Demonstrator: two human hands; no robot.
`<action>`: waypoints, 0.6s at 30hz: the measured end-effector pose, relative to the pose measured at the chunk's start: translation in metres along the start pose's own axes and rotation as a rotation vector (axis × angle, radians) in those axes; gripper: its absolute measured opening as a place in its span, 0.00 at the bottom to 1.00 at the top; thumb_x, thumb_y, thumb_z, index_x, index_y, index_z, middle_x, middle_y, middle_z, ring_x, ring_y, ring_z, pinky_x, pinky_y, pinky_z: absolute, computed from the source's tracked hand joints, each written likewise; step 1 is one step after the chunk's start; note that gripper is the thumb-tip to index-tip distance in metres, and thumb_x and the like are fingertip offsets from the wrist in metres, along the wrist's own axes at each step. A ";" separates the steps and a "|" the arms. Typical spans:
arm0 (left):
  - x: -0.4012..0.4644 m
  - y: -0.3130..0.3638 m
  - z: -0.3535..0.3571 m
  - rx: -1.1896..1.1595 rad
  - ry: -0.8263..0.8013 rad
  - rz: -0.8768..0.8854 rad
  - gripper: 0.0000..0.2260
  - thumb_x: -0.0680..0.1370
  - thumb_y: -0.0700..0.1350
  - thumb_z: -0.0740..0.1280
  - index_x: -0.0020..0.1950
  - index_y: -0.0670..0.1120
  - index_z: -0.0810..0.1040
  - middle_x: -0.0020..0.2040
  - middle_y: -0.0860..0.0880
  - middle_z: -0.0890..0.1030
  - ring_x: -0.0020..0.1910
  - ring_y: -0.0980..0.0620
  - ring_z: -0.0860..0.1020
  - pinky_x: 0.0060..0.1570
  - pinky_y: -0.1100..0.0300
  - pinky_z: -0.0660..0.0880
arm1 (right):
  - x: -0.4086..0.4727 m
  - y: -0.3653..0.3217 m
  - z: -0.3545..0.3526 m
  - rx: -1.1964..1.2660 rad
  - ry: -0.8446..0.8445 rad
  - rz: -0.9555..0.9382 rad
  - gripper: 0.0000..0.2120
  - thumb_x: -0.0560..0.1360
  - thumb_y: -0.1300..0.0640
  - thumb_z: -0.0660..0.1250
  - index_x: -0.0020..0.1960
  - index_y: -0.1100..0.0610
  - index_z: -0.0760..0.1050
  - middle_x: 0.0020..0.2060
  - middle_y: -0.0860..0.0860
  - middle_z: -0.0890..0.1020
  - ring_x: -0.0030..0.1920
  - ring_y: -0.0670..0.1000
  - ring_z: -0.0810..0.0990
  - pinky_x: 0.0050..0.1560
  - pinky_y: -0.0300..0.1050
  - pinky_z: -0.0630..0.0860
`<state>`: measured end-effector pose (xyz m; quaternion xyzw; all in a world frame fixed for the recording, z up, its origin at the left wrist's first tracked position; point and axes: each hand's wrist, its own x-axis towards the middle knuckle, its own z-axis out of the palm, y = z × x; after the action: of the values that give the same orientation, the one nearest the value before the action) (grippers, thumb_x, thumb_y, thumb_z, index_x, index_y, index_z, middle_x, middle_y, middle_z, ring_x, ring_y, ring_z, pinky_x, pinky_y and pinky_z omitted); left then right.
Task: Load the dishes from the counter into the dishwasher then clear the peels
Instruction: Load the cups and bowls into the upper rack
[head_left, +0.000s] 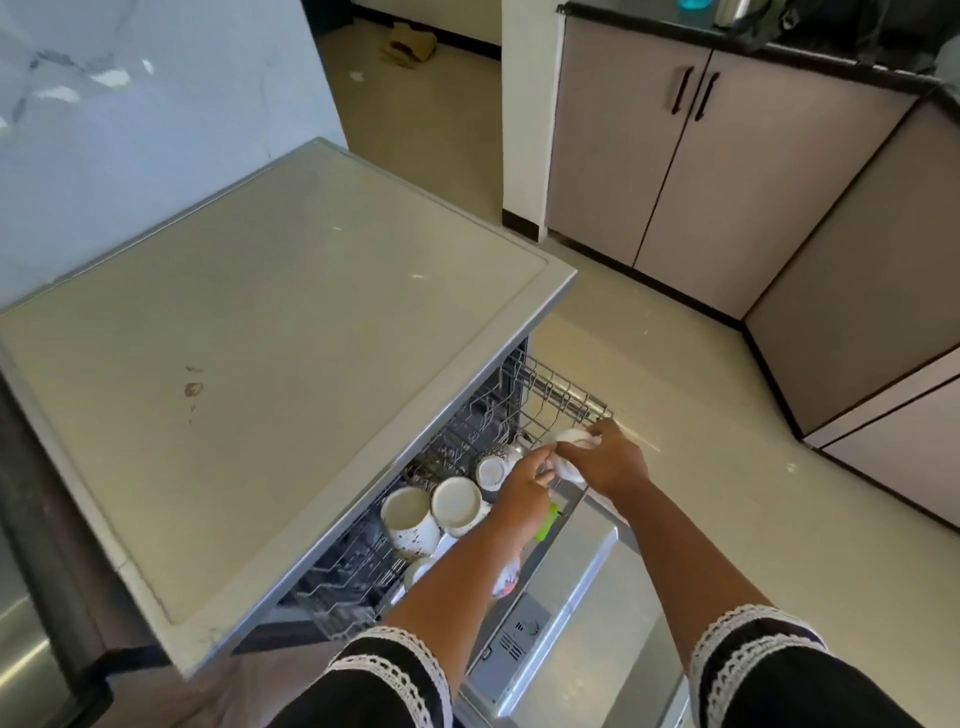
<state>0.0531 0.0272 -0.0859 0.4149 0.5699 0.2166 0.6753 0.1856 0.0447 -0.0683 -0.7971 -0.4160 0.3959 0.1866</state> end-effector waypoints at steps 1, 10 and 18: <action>0.011 0.002 -0.004 0.033 0.005 -0.003 0.28 0.77 0.26 0.48 0.65 0.53 0.73 0.64 0.52 0.72 0.68 0.54 0.71 0.58 0.65 0.72 | 0.006 0.002 0.001 0.029 -0.004 0.023 0.27 0.70 0.43 0.73 0.63 0.55 0.71 0.57 0.57 0.80 0.49 0.55 0.77 0.41 0.40 0.69; 0.042 -0.006 -0.014 0.156 -0.065 -0.022 0.33 0.75 0.26 0.51 0.72 0.56 0.66 0.65 0.55 0.70 0.64 0.56 0.73 0.42 0.59 0.76 | 0.036 0.014 0.026 0.143 -0.002 0.135 0.28 0.68 0.37 0.73 0.62 0.52 0.73 0.56 0.55 0.80 0.55 0.57 0.79 0.54 0.49 0.78; 0.044 -0.038 -0.057 0.022 0.190 0.011 0.34 0.74 0.25 0.54 0.72 0.57 0.67 0.71 0.51 0.70 0.63 0.59 0.73 0.57 0.59 0.72 | 0.052 -0.018 0.073 0.032 -0.171 -0.045 0.30 0.72 0.36 0.68 0.70 0.50 0.71 0.61 0.55 0.79 0.58 0.56 0.78 0.47 0.39 0.69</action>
<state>0.0036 0.0574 -0.1433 0.4030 0.6314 0.2524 0.6126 0.1365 0.0949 -0.1270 -0.7478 -0.4417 0.4650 0.1720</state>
